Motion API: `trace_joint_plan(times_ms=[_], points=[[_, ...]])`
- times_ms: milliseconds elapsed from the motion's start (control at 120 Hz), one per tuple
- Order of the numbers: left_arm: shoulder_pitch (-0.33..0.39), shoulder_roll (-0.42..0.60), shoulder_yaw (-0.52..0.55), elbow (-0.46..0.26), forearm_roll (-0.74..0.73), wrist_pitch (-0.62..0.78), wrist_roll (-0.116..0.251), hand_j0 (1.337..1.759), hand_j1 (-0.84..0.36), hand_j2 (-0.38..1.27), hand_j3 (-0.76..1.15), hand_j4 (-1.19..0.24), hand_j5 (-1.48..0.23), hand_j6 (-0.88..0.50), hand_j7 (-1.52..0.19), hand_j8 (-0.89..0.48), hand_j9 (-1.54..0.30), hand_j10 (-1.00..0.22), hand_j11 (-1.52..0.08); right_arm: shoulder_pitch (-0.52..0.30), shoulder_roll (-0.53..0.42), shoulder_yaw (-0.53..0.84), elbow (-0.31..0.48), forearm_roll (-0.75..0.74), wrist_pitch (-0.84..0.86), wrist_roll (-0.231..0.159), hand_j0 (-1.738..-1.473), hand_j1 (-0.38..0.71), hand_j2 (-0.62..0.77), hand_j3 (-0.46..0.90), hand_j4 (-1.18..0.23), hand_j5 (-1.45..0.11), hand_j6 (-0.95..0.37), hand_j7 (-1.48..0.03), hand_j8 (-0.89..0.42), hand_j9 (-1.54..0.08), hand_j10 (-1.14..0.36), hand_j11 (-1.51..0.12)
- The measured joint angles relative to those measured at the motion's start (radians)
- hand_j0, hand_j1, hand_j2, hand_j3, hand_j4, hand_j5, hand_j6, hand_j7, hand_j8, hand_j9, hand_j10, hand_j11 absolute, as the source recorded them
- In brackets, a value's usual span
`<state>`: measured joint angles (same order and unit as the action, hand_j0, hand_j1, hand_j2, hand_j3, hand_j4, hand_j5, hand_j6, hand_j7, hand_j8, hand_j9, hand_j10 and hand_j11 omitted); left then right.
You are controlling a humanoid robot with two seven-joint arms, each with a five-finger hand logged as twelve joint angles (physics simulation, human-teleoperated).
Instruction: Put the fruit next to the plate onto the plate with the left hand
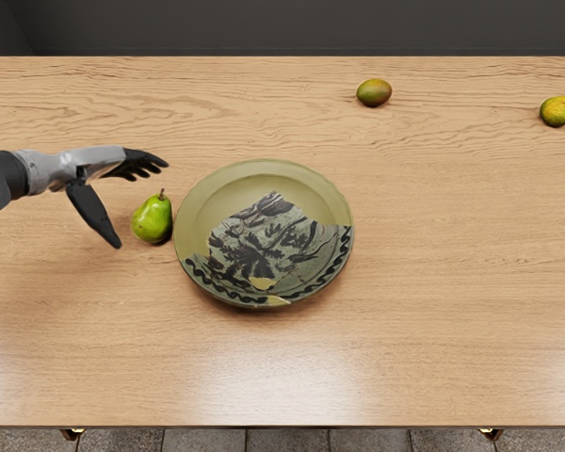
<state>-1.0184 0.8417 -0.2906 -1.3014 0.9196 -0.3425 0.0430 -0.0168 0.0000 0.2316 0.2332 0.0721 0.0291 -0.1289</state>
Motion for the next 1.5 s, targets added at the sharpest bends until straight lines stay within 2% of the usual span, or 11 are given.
trace_joint_plan(times_ms=[192,358,733,1017,1158,1500], points=[[-0.002,-0.050,-0.002,0.048,-0.005,0.005,0.000,1.658,0.10,0.04,0.00,-0.21,-0.27,-0.21,-0.27,-0.21,-0.27,-0.21,-0.27,0.000,0.000,0.000,0.001,0.000,0.000,0.000,-1.658,-0.32,-0.01,0.00,-0.03,-0.03,-0.03,-0.03,-0.03,-0.03,-0.03,-0.03],[0.000,-0.053,0.004,0.067,-0.005,0.017,0.000,1.658,0.09,0.05,0.00,-0.23,-0.29,-0.23,-0.29,-0.23,-0.29,-0.22,-0.29,0.000,0.000,0.000,0.001,0.000,-0.001,0.000,-1.658,-0.32,-0.01,0.00,-0.03,-0.03,-0.03,-0.03,-0.03,-0.03,-0.03,-0.03],[0.023,-0.076,0.009,0.085,0.011,0.028,0.000,1.658,0.06,0.05,0.00,-0.25,-0.32,-0.25,-0.32,-0.25,-0.32,-0.25,-0.32,0.000,0.000,0.000,0.001,0.000,0.000,0.000,-1.658,-0.32,-0.01,0.00,-0.03,-0.03,-0.03,-0.03,-0.03,-0.03,-0.03,-0.03],[0.044,-0.082,0.010,0.084,0.075,0.119,-0.001,1.658,0.04,0.05,0.00,-0.26,-0.33,-0.26,-0.33,-0.26,-0.33,-0.26,-0.33,0.001,0.000,0.000,0.001,0.000,0.000,0.000,-1.658,-0.32,-0.01,0.00,-0.03,-0.03,-0.03,-0.03,-0.03,-0.03,-0.03,-0.03],[0.059,-0.117,0.013,0.083,0.112,0.146,-0.002,1.658,0.04,0.06,0.00,-0.26,-0.34,-0.26,-0.34,-0.26,-0.34,-0.26,-0.34,0.001,0.000,0.000,0.001,0.000,0.000,0.000,-1.658,-0.32,-0.01,0.00,-0.03,-0.03,-0.03,-0.03,-0.03,-0.03,-0.03,-0.03],[0.077,-0.124,0.023,0.085,0.160,0.199,-0.023,1.658,0.04,0.06,0.00,-0.26,-0.34,-0.27,-0.34,-0.27,-0.34,-0.26,-0.34,0.003,0.000,0.000,0.001,0.000,0.000,0.000,-1.658,-0.32,-0.01,0.00,-0.03,-0.03,-0.03,-0.03,-0.03,-0.03,-0.03,-0.03]])
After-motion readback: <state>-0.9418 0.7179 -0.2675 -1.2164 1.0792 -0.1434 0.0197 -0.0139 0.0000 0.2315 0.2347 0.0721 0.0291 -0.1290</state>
